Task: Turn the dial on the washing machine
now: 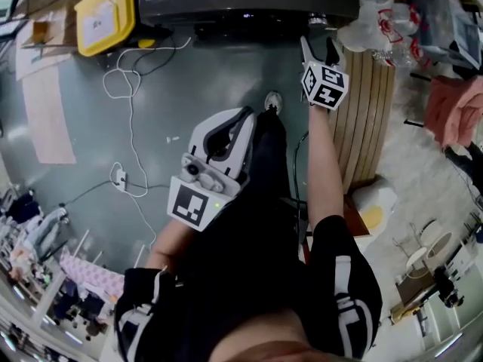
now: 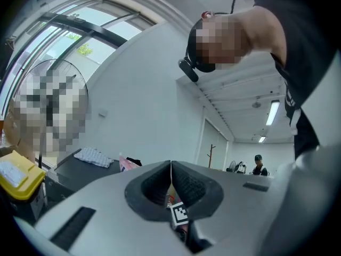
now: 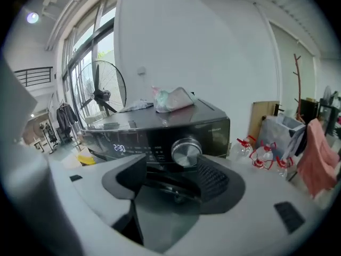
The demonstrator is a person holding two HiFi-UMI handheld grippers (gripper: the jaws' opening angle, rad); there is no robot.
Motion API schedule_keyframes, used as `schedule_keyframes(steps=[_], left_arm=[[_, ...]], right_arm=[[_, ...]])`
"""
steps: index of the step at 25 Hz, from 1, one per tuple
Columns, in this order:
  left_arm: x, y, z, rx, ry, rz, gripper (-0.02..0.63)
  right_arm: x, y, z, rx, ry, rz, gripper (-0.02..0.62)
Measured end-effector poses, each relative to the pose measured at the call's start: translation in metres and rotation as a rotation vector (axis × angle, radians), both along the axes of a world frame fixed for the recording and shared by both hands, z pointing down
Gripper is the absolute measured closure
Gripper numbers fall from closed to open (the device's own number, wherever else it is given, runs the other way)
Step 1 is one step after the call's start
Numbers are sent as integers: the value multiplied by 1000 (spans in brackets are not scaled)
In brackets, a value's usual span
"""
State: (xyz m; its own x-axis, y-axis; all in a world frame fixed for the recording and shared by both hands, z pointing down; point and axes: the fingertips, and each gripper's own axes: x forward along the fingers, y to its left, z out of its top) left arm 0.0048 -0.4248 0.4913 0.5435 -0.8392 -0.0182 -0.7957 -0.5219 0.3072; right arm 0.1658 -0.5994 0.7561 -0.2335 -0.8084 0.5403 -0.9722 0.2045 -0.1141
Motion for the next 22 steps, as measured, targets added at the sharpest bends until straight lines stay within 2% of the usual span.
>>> schedule_keyframes(steps=[3,7,10,13,17,22], left_arm=[[-39,53,-44,38,-8,0,584],[-78,123,-99,98,-11,26,584],[-91,178,-133,115,-7,50,584],[-97,228,-163,129,-4,59,583],[-100,266,-193,164,2,50,583],[-84,292,-216,198,1,40,584]], right_arm=[[-30,70,-69,29,-14,-1,315],[-69,169,-186,137,-83,-6,471],[-84,246,-263,214,-112,2,529],[-95,320,-332,266,-159,-9,543],[-110,390,-411,350,-188,-62,558],[-108,445,-450,396,-127,-87,568]])
